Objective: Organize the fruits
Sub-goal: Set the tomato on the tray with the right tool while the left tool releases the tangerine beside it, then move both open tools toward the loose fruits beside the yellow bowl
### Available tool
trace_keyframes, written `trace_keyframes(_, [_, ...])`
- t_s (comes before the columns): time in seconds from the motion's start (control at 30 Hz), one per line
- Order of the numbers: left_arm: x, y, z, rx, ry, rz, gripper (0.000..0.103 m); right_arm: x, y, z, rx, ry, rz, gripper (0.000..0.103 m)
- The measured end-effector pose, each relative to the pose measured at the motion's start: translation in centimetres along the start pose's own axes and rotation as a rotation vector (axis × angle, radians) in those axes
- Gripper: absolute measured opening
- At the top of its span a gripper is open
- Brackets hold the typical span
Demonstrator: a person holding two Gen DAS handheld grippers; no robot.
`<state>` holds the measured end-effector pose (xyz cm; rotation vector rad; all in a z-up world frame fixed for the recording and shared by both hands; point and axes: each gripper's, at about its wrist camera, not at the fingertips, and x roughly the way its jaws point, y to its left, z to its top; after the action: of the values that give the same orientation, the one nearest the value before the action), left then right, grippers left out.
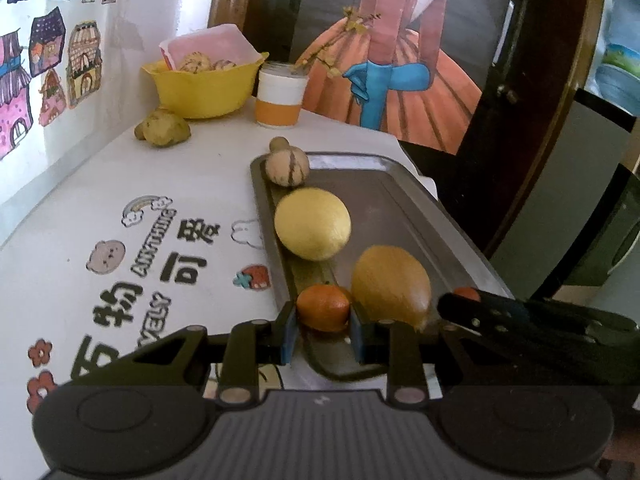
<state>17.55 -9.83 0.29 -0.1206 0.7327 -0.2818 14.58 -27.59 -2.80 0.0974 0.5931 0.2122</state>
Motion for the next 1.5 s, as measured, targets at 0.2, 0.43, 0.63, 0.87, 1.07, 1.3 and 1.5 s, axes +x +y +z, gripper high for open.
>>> trace_keyframes(0.2, [0.3,-0.6,-0.7,0.015,0.013,-0.007,0.03,0.0,0.4,-0.3,-0.01,0.011,-0.002,0.025])
trace_keyframes(0.43, [0.3,-0.8,-0.9,0.011,0.017,-0.008,0.03,0.0,0.5,-0.5,-0.016,0.011,-0.004,0.026])
trace_keyframes(0.63, [0.2,-1.0,-0.9,0.012,0.013,-0.005,0.034,-0.4,0.4,-0.6,-0.015,0.001,-0.018,0.034])
trace_keyframes(0.87, [-0.5,-0.6,-0.9,-0.016,-0.012,-0.003,0.056,-1.3,0.1,-0.8,-0.011,-0.013,-0.041,0.05])
trace_keyframes(1.07, [-1.9,0.3,-0.8,-0.06,-0.051,0.014,0.085,-2.3,0.4,-0.8,-0.01,-0.024,-0.06,0.066])
trace_keyframes(1.3, [-4.1,1.8,-1.3,-0.079,-0.05,0.036,0.099,-4.2,1.2,-0.7,-0.007,-0.029,-0.071,0.093])
trace_keyframes(1.5, [-7.0,3.6,-2.3,-0.075,-0.039,0.063,0.102,-6.3,2.7,-1.2,-0.044,0.02,-0.022,0.102])
